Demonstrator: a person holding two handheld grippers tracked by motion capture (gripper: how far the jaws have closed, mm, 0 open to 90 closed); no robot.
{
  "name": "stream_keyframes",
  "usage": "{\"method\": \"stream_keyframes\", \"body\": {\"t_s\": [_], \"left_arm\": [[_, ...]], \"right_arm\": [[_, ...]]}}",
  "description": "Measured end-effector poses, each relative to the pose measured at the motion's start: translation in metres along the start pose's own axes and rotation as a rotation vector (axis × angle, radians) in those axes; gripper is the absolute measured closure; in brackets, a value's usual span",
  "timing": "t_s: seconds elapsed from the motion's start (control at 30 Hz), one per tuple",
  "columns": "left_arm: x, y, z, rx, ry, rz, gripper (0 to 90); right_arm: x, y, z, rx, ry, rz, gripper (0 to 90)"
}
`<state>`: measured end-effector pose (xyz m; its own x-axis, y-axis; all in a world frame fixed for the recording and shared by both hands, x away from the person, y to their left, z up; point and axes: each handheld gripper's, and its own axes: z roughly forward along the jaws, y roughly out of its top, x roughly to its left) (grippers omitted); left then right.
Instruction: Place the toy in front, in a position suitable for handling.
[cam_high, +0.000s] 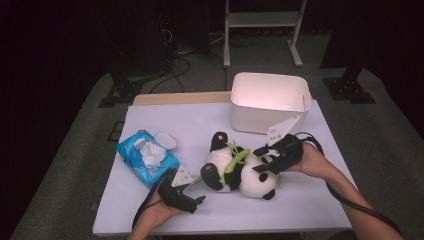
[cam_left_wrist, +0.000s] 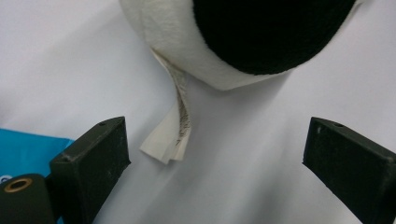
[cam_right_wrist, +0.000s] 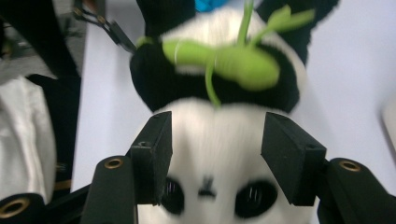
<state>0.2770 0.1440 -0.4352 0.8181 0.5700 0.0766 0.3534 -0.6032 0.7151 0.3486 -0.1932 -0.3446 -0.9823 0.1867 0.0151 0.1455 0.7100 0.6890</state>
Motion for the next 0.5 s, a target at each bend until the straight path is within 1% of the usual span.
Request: {"method": "stream_keyframes", "body": {"t_s": [0.07, 0.1, 0.13, 0.17, 0.2, 0.27, 0.37, 0.43, 0.47, 0.5], "left_arm": [[0.0, 0.002, 0.0, 0.003, 0.001, 0.001, 5.8], [0.0, 0.002, 0.0, 0.003, 0.001, 0.001, 5.8], [0.001, 0.003, 0.0, 0.006, 0.001, 0.004, 5.8], [0.001, 0.003, 0.0, 0.006, 0.001, 0.004, 5.8], [0.001, 0.004, -0.002, 0.0, -0.001, 0.001, 5.8], [0.002, 0.005, -0.004, -0.003, -0.002, 0.001, 5.8], [0.003, 0.007, -0.007, 0.003, 0.0, 0.011, 5.8], [0.006, 0.01, -0.01, 0.004, -0.004, 0.019, 5.9], [0.006, 0.01, -0.01, 0.004, -0.004, 0.019, 6.1], [0.007, 0.011, -0.012, 0.009, -0.007, 0.03, 6.1]], "right_arm": [[0.004, -0.012, -0.001, -0.018, -0.015, 0.019, 42.0], [0.004, -0.012, -0.001, -0.018, -0.015, 0.019, 42.0], [0.008, -0.022, 0.002, -0.027, -0.036, 0.03, 40.6], [0.008, -0.022, 0.002, -0.027, -0.036, 0.03, 40.6], [0.009, -0.03, 0.005, -0.075, -0.043, 0.052, 38.7], [0.008, -0.034, 0.006, -0.099, -0.043, 0.064, 39.2], [0.007, -0.035, 0.006, -0.1, -0.05, 0.053, 39.5], [0.011, -0.034, 0.008, -0.08, -0.089, 0.018, 38.7], [0.011, -0.034, 0.008, -0.08, -0.089, 0.018, 38.7], [0.013, -0.033, 0.009, -0.076, -0.102, 0.006, 38.4]]}}
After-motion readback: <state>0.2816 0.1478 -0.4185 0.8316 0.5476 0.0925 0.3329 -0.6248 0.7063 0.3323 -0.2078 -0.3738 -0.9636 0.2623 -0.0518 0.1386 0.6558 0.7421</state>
